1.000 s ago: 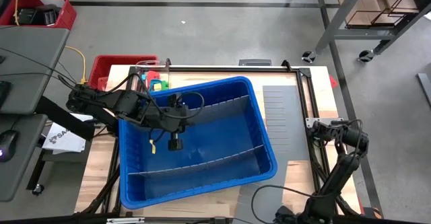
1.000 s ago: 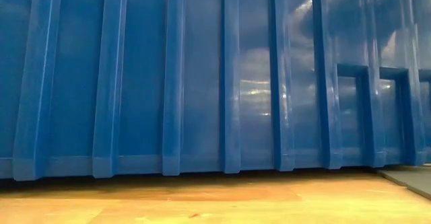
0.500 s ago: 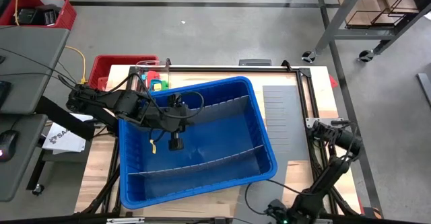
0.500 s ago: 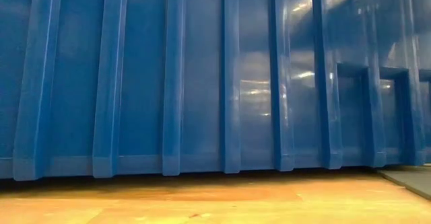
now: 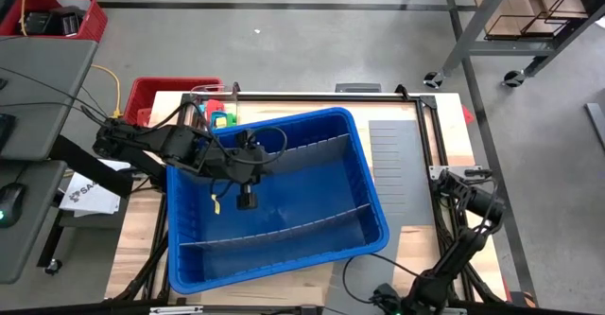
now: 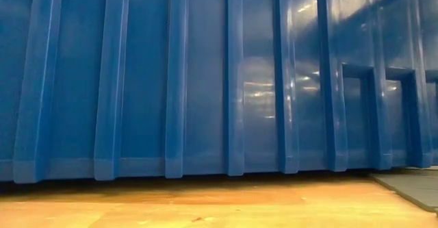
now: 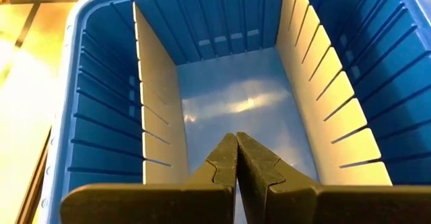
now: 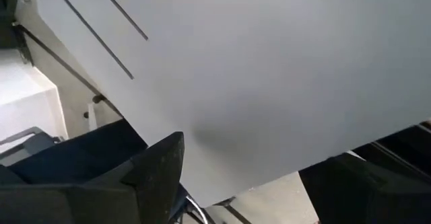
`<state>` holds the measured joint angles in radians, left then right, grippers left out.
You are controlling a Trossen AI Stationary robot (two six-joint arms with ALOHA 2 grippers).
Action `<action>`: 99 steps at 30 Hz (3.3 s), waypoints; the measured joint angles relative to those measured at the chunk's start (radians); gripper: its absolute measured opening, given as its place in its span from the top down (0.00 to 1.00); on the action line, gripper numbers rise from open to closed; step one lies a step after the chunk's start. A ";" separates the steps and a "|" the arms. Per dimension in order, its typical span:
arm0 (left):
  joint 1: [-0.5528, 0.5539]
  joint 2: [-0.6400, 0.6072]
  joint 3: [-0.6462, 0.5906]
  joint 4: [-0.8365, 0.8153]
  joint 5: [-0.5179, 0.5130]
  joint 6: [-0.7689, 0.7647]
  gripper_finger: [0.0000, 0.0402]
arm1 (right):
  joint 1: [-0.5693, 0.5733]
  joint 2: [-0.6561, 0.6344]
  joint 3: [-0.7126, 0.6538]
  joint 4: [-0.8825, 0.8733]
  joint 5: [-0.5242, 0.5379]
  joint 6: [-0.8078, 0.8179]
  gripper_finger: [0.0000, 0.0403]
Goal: Sort blocks
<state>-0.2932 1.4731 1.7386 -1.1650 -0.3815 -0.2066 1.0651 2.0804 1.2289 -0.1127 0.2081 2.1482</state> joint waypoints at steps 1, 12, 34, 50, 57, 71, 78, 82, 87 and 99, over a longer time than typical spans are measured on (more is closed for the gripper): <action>0.000 0.000 0.000 -0.002 -0.003 0.000 1.00 | 0.000 0.006 0.001 0.005 0.009 0.006 0.33; 0.000 0.000 0.000 -0.053 -0.004 0.010 1.00 | 0.060 -0.005 -0.002 0.072 0.255 0.004 0.50; 0.000 0.000 0.000 -0.052 0.046 -0.025 1.00 | 0.117 -0.206 -0.001 0.064 0.249 -0.009 0.99; 0.006 0.001 0.000 -0.107 -0.002 0.001 1.00 | 0.250 -0.665 0.024 -0.603 -0.094 0.006 1.00; 0.039 0.001 0.051 -0.082 -0.075 0.022 0.95 | 0.204 -0.771 0.227 -1.285 -0.127 0.021 1.00; 0.092 -0.004 0.269 0.222 -0.124 0.186 0.69 | -0.013 -0.872 0.398 -1.459 0.383 -0.130 1.00; 0.111 -0.003 0.378 0.469 -0.128 0.269 0.58 | -0.188 -0.873 0.487 -1.465 0.620 -0.296 1.00; 0.112 -0.003 0.440 0.651 -0.115 0.344 0.57 | -0.316 -0.869 0.530 -1.464 0.732 -0.436 1.00; 0.111 -0.011 0.524 0.700 -0.076 0.417 0.57 | -0.451 -0.871 0.597 -1.425 0.911 -0.631 1.00; 0.111 -0.164 0.614 0.178 0.119 -0.018 0.57 | -0.478 -0.858 0.715 -0.754 0.615 -1.435 1.00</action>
<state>-0.1818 1.3088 2.3524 -0.9871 -0.2623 -0.2245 0.5869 1.2226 1.9438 -0.8668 0.8229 0.7129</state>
